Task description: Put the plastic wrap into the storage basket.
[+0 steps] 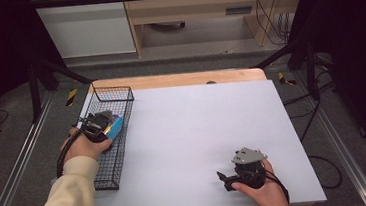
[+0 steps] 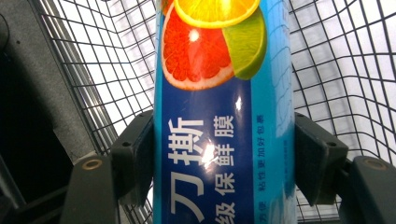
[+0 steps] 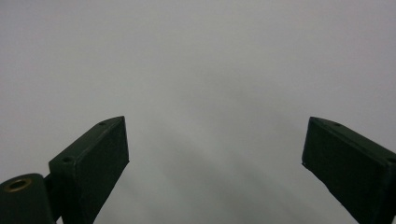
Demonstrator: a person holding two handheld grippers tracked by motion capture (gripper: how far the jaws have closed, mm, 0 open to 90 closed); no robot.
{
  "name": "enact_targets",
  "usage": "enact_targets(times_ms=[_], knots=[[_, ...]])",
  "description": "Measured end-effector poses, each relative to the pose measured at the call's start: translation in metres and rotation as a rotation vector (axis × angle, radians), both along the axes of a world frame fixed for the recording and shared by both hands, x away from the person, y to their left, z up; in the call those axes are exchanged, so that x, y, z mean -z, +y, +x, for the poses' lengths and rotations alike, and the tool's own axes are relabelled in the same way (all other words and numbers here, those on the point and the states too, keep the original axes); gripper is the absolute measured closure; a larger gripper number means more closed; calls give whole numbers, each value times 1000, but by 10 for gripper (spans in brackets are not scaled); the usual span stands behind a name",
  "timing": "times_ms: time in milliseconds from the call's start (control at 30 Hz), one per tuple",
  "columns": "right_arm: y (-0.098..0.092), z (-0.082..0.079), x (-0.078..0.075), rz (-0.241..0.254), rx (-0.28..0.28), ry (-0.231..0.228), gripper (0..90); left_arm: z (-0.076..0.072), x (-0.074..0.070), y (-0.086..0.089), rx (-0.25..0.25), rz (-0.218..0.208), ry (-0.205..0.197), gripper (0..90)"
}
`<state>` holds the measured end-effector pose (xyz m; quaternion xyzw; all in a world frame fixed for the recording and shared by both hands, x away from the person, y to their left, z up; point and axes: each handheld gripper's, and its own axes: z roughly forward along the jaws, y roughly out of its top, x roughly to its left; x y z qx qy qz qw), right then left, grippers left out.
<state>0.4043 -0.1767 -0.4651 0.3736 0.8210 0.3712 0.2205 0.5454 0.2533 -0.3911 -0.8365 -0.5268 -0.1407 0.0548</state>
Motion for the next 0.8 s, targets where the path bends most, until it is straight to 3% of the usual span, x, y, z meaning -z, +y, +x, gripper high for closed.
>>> enact_targets(times_ms=[800], knots=[[1,0,1,-2,-6,5,76,-4,2,-1,28,18,-27,286]])
